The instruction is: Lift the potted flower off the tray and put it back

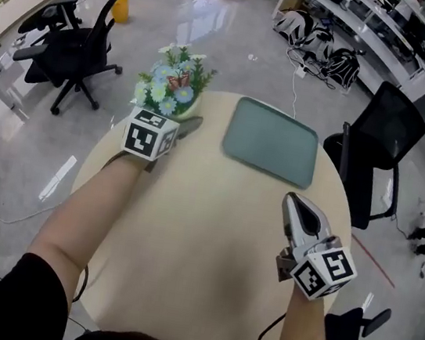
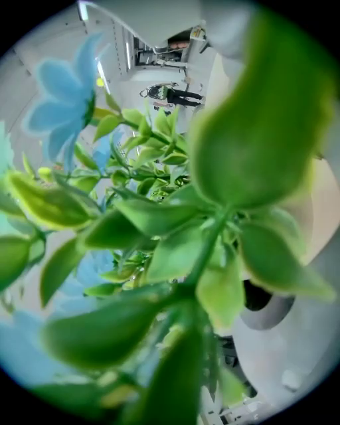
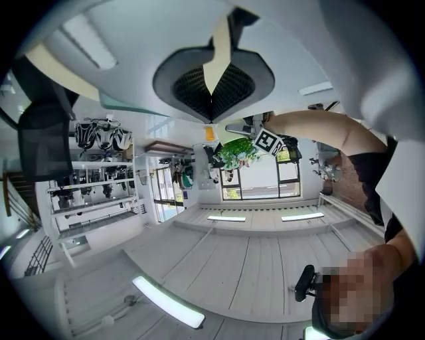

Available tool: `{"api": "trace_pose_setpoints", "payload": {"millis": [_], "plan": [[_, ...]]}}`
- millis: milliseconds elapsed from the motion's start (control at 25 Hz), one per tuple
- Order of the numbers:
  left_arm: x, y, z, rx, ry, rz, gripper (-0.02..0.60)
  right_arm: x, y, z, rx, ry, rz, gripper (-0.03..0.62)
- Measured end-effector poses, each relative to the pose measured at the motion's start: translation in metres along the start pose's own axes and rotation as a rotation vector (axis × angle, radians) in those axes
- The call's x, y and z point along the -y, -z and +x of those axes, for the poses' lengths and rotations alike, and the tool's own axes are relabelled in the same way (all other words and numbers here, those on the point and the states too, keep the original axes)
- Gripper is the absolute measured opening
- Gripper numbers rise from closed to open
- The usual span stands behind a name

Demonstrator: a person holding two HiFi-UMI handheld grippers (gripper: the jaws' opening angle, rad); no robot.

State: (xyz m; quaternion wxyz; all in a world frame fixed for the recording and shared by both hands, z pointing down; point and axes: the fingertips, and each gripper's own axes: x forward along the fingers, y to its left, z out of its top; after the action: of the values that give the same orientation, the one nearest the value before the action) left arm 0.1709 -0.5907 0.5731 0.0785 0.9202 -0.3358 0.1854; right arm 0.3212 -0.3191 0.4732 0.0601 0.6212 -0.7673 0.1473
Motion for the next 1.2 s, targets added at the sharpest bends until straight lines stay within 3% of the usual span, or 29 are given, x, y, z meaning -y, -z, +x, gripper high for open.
{"api": "trace_pose_setpoints", "payload": {"millis": [240, 560, 920, 1200], "plan": [[0.085, -0.048, 0.054, 0.013, 0.101, 0.051, 0.534, 0.061, -0.001, -0.049, 0.013, 0.070, -0.017, 0.014], [0.190, -0.063, 0.142, -0.023, 0.195, 0.083, 0.534, 0.138, 0.028, -0.132, 0.023, 0.201, 0.023, 0.014], [0.286, -0.041, 0.220, -0.081, 0.240, 0.140, 0.534, 0.198, 0.082, -0.220, 0.031, 0.331, 0.094, 0.014], [0.324, -0.009, 0.265, -0.149, 0.240, 0.120, 0.534, 0.221, 0.111, -0.248, 0.046, 0.382, 0.149, 0.014]]}}
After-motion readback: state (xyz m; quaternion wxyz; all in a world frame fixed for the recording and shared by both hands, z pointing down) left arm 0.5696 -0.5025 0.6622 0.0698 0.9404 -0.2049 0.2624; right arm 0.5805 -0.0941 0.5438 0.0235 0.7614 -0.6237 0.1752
